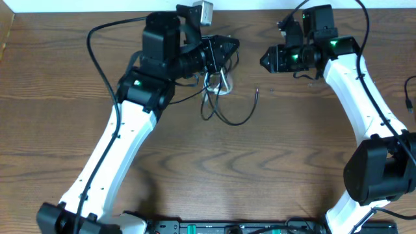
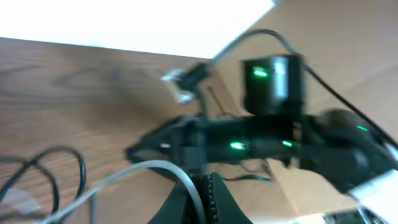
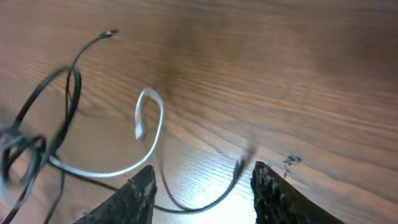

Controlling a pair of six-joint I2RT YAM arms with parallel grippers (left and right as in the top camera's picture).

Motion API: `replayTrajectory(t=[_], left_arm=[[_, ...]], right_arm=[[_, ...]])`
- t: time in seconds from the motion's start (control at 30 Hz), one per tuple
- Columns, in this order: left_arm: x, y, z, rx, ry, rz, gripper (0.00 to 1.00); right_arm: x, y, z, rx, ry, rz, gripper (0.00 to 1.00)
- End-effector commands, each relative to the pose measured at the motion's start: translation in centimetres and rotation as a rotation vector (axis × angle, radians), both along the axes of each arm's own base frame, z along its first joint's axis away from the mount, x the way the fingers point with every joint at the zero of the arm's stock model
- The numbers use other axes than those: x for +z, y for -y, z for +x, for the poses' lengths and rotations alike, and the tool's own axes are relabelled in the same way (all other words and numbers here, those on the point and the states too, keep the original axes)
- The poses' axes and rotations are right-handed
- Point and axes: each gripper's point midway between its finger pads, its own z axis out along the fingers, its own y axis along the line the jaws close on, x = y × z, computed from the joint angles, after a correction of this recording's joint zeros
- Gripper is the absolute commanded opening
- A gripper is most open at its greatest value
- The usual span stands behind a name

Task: Untangle cables

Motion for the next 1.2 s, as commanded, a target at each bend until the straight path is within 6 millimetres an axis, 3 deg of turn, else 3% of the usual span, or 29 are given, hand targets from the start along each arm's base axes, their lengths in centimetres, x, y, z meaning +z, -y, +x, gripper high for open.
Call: replayTrajectory(t=[0.0,0.2,0.4,0.67,0.93,1.17], left_arm=[[1.8,1.3,-2.1,-0.143,0.036,-0.053,0.07],[1.3,1.2,-2.0,-0.163,0.098,-0.004,0.07],[1.2,1.1,-1.8,-0.157,0.114,0.011,0.07],[-1.4,-0.3,-0.8,-0.044,0.023,0.094,0.07],[-1.3,-0.3,-0.7,-0.042,0.029,0.092,0.07],[-1.3,-0.3,-0.7,-0.040,0.027,0.090,0.07]], right_arm=[[0.6,-1.3,-0.7,0.042,0.015,0.012,0.48],[1.6,-3.5,-2.0,0.182,0.033,0.109,0.48],[1.5,-3.4,-2.3,0.182,0.012,0.112,0.49],[2.8,-2.5,-3.7,0.214,0.016,0.018,0.53],[3.1,-7.1,-4.4,0.247,-0.015,0.133,0.51],[2.0,-9.0,-4.7,0.213,-0.040,0.087,0.50]])
